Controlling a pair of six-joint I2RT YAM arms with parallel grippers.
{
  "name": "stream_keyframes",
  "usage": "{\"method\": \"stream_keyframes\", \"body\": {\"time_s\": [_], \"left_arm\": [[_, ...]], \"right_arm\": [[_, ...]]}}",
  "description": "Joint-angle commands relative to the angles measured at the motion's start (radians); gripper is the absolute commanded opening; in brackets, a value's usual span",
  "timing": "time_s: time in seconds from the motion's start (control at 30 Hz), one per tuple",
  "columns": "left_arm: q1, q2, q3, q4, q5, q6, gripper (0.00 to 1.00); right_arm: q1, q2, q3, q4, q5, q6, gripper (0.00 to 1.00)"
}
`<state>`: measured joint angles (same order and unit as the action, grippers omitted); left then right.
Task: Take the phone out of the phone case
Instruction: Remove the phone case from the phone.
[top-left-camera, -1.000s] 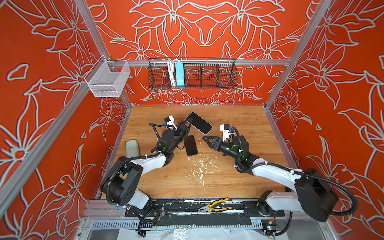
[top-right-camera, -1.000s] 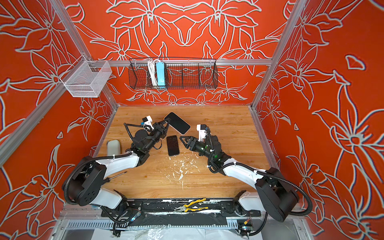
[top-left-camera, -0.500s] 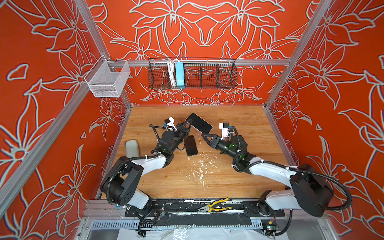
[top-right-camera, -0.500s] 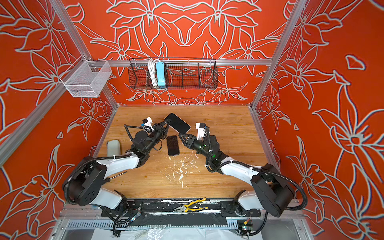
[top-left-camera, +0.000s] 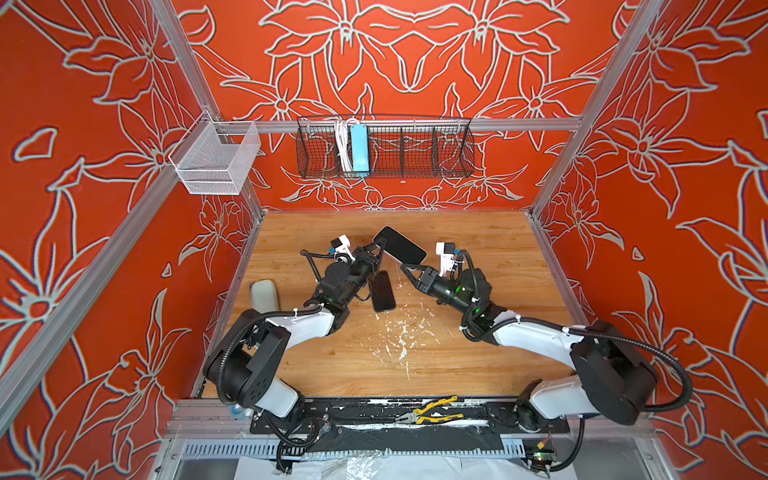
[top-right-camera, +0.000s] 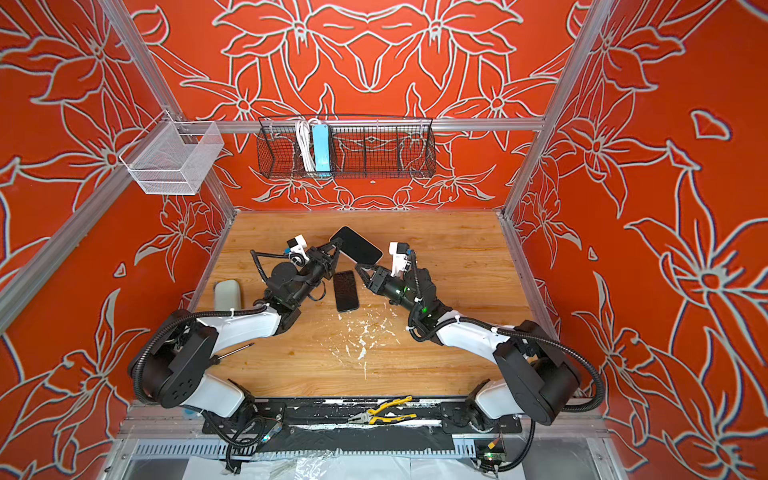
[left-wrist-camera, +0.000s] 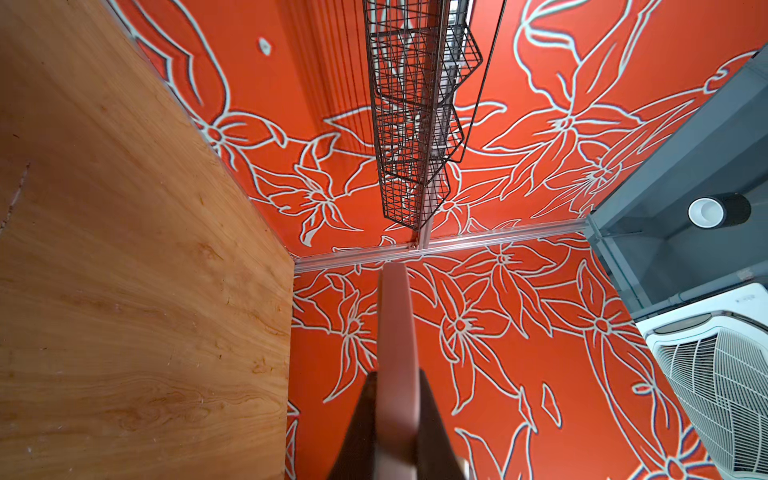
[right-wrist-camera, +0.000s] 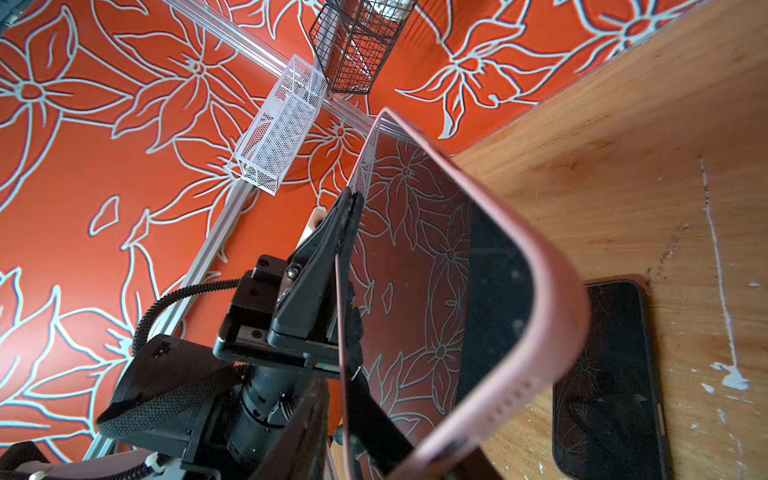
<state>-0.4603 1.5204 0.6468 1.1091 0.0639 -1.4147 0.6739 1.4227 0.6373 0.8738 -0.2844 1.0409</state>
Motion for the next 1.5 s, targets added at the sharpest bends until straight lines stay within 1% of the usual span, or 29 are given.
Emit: {"method": "stream_keyframes", "body": {"time_s": [0.0, 0.17, 0.3, 0.63, 0.8, 0.97, 1.13, 1.33, 1.47], "left_arm": [[-0.008, 0.001, 0.007, 0.100, -0.006, -0.024, 0.00], [-0.008, -0.004, 0.010, 0.090, -0.007, -0.024, 0.00], [-0.008, -0.002, 0.010, 0.086, -0.010, -0.028, 0.00], [-0.008, 0.009, 0.013, 0.074, -0.017, -0.071, 0.00], [-0.008, -0.006, 0.014, 0.061, -0.026, -0.075, 0.00], [-0.008, -0.016, 0.016, 0.052, -0.029, -0.082, 0.00], [-0.008, -0.014, 0.013, 0.061, -0.025, -0.090, 0.00], [-0.008, -0.002, 0.012, 0.098, -0.023, -0.108, 0.00], [-0.008, -0.002, 0.011, 0.107, -0.024, -0.111, 0.00]], "right_arm": [[0.006, 0.010, 0.029, 0.051, 0.007, 0.022, 0.32], [0.007, 0.001, 0.028, 0.041, 0.010, 0.002, 0.28], [0.013, -0.018, 0.032, -0.001, 0.020, -0.028, 0.27], [0.044, -0.078, 0.056, -0.180, 0.056, -0.171, 0.27], [0.052, -0.105, 0.054, -0.234, 0.079, -0.213, 0.27], [0.056, -0.117, 0.040, -0.244, 0.096, -0.230, 0.27], [0.056, -0.119, 0.026, -0.223, 0.103, -0.210, 0.27], [0.052, -0.114, -0.026, -0.091, 0.108, -0.091, 0.31], [0.052, -0.110, -0.056, -0.009, 0.110, -0.018, 0.37]]}}
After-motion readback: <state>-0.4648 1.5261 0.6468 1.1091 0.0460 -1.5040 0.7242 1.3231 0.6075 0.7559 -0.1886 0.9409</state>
